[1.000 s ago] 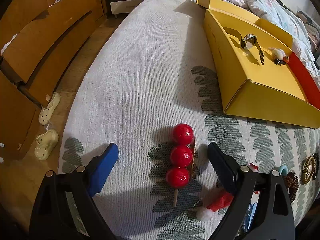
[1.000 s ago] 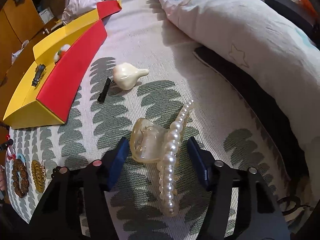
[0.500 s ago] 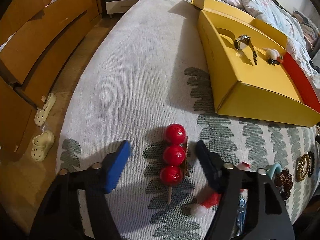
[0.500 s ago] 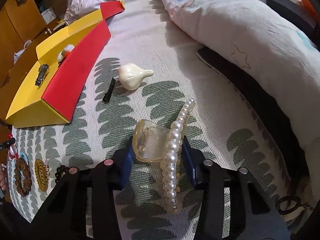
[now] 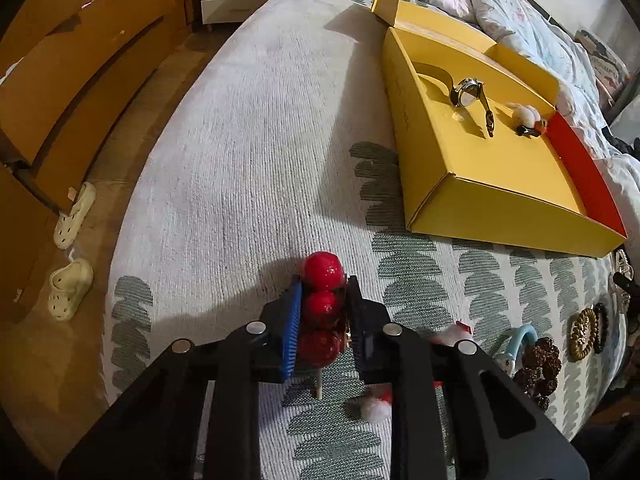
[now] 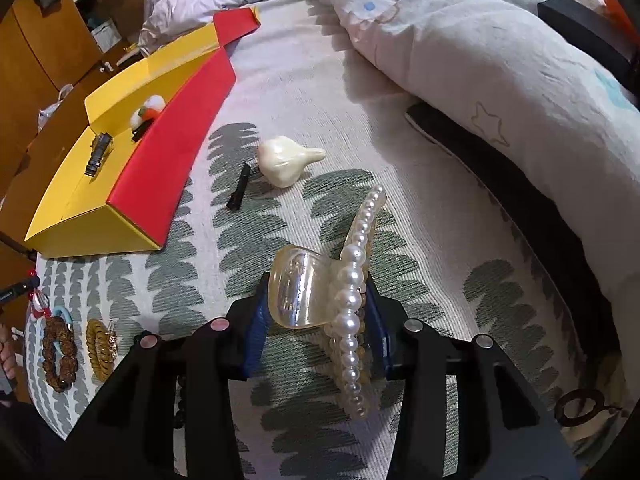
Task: Organize jewelry
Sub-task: 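Grasp the red bead hairpin with the left tool while the right tool grasps the pearl claw clip, then carry the red hairpin and pearl clip with both tools into the yellow box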
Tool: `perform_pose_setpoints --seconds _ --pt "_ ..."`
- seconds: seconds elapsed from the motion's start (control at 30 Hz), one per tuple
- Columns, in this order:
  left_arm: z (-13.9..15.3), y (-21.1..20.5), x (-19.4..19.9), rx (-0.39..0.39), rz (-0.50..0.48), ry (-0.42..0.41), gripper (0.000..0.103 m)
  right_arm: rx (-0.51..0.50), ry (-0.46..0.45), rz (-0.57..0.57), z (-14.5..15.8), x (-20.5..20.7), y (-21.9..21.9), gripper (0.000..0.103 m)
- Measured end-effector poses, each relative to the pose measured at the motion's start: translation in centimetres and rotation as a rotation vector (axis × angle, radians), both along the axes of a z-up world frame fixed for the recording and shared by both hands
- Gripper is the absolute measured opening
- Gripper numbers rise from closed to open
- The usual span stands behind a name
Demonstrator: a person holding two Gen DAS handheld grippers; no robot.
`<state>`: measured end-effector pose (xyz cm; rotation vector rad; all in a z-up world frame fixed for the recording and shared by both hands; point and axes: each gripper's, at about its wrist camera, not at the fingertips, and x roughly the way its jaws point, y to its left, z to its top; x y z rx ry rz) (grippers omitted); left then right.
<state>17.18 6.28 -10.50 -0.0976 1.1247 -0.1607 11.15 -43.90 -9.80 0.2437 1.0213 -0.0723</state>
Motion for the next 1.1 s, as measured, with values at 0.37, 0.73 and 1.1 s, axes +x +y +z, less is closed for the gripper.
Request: perform_pose_setpoints --seconds 0.37,0.73,1.1 --pt "2.0 -0.3 -0.8 -0.03 -0.005 -0.048 0.022 0.0 -0.059 0.012 2.1 -0.6 0.7 0.044" --pt "5.6 -1.7 -1.8 -0.064 -0.003 -0.137 0.022 0.053 -0.173 0.082 6.0 -0.9 3.8 0.044" --pt "8.3 -7.0 0.2 -0.096 -0.074 -0.163 0.022 0.063 -0.249 0.218 10.4 2.4 9.8 0.044"
